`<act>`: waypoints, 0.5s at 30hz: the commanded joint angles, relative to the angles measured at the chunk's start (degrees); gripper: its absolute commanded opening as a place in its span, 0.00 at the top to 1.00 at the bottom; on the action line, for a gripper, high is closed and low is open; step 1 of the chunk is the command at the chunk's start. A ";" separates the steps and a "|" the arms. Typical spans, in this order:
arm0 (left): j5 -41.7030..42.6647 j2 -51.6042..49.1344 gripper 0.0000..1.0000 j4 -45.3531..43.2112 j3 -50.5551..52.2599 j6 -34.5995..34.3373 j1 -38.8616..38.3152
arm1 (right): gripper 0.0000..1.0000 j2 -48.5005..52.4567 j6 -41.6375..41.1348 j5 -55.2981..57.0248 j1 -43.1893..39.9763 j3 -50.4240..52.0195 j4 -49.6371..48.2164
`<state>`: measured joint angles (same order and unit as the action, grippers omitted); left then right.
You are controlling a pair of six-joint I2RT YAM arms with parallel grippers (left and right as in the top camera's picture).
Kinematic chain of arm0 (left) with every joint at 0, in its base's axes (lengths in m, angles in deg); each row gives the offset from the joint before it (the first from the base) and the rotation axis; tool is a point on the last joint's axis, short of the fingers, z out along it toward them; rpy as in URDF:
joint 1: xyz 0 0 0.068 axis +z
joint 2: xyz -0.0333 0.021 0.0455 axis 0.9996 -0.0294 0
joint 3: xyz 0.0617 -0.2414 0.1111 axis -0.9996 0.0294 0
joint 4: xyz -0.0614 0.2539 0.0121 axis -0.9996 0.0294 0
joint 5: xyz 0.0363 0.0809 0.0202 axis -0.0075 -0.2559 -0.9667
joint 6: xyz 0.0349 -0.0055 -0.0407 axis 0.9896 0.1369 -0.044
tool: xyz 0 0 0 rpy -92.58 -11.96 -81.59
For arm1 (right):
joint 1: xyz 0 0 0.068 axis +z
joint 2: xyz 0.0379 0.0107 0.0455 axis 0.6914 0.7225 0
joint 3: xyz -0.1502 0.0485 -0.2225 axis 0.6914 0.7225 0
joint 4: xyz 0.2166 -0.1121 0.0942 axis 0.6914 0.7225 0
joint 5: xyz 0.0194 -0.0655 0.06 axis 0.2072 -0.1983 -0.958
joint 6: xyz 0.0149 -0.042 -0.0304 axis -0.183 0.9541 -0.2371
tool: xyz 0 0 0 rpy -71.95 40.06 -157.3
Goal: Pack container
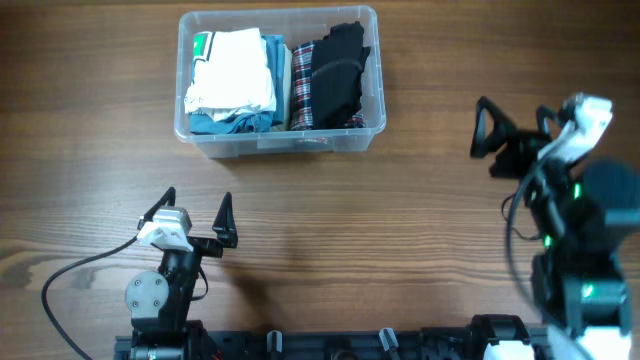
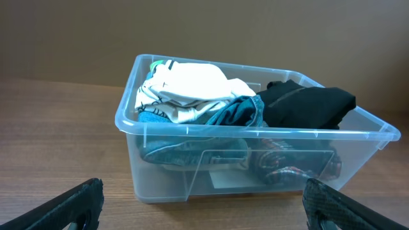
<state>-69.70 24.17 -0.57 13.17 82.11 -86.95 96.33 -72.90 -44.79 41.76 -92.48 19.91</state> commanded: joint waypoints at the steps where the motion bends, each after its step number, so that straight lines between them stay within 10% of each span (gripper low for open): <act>1: 0.46 0.55 0.00 0.09 0.37 -0.31 0.31 | 0.00 -13.38 5.66 -7.91 -2.16 13.90 -5.01; 9: 0.46 0.55 0.00 0.09 0.37 -0.31 0.31 | 0.00 -31.87 -4.57 1.09 -2.16 34.99 -9.53; 15: 0.46 0.55 0.00 0.11 0.37 -0.31 0.31 | 0.00 -35.56 3.13 1.99 -2.16 41.13 -10.88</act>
<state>-69.70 24.36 -0.59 13.17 82.11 -86.95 63.11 -73.05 -44.25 39.88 -52.75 9.53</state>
